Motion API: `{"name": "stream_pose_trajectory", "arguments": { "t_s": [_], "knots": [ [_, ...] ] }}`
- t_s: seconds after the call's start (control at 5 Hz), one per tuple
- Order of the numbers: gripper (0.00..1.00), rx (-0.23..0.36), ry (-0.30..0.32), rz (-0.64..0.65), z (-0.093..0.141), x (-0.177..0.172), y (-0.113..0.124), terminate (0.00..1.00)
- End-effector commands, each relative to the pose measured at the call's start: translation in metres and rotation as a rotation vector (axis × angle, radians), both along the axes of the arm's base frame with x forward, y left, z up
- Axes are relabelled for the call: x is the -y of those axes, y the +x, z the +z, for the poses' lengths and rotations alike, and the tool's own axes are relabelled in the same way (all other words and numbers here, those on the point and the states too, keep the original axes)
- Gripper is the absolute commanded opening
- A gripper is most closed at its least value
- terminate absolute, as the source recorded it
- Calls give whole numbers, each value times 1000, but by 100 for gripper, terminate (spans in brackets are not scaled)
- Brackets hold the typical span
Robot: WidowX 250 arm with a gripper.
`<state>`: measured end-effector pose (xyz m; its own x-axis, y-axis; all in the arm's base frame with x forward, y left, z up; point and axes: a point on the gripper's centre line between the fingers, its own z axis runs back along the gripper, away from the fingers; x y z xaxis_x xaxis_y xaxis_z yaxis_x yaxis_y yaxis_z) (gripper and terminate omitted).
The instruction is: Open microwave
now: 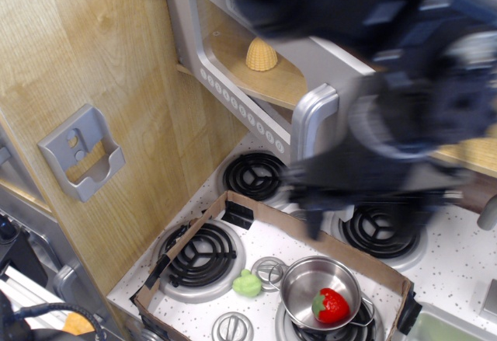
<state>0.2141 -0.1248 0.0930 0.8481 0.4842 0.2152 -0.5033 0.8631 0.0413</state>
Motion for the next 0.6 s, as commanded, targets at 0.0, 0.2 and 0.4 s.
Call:
{"name": "stream_pose_trajectory", "arguments": {
  "t_s": [0.0,0.2,0.4],
  "knots": [
    [100,17,-136,-92,11,70,61,0],
    [100,12,-111,-210,20,62,91,0],
    [100,58,-53,-353,22,39,109,0]
  ]
}}
